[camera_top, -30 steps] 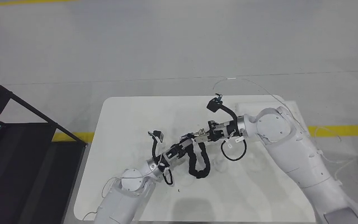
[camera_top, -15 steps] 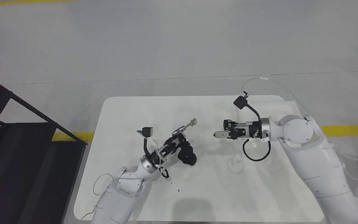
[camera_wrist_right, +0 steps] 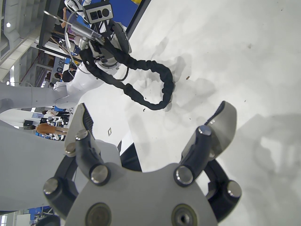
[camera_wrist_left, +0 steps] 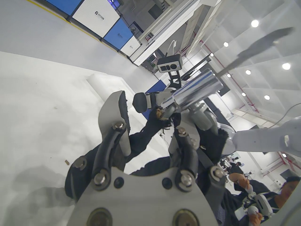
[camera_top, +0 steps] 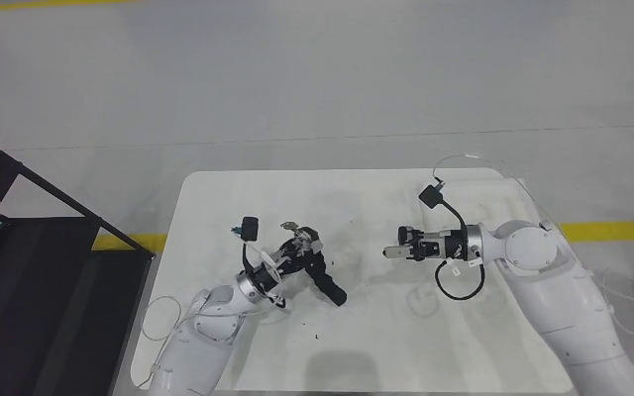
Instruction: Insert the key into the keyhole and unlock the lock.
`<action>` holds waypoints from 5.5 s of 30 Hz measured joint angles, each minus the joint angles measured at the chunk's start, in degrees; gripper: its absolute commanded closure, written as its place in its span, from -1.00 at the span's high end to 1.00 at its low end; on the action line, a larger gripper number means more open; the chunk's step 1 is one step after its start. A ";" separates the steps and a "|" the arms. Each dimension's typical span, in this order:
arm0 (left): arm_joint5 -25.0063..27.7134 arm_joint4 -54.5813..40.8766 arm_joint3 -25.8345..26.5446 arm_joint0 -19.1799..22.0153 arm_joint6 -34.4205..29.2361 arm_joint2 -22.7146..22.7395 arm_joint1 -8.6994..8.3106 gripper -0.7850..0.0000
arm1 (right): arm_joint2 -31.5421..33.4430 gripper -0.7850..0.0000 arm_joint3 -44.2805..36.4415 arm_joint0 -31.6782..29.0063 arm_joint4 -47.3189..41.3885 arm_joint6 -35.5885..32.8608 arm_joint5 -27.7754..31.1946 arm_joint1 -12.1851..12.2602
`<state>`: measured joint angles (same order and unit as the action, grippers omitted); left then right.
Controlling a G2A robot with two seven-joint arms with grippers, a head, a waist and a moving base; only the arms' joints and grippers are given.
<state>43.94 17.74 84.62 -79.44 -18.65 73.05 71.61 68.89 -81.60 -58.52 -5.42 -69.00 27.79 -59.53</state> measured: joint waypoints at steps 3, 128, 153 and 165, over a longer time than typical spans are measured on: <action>-1.33 3.01 0.82 -0.02 0.23 0.26 -0.16 -1.00 | 0.03 1.00 -0.26 -0.32 -0.23 0.22 0.35 0.14; -27.65 32.53 35.59 10.09 -69.34 -9.56 -10.68 -1.00 | -9.36 1.00 -20.04 -15.45 98.57 76.20 11.05 0.27; -27.12 28.77 33.86 15.20 -68.56 -13.35 -13.24 -1.00 | -8.16 1.00 -11.04 -7.69 97.60 84.22 25.28 0.75; -28.12 27.91 33.77 17.51 -68.59 -15.52 -13.18 -1.00 | -19.41 0.41 -2.23 4.81 113.00 102.94 30.11 1.29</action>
<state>15.83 45.66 118.39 -61.93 -87.24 57.53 58.43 49.48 -83.83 -53.71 107.59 33.94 57.89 -58.25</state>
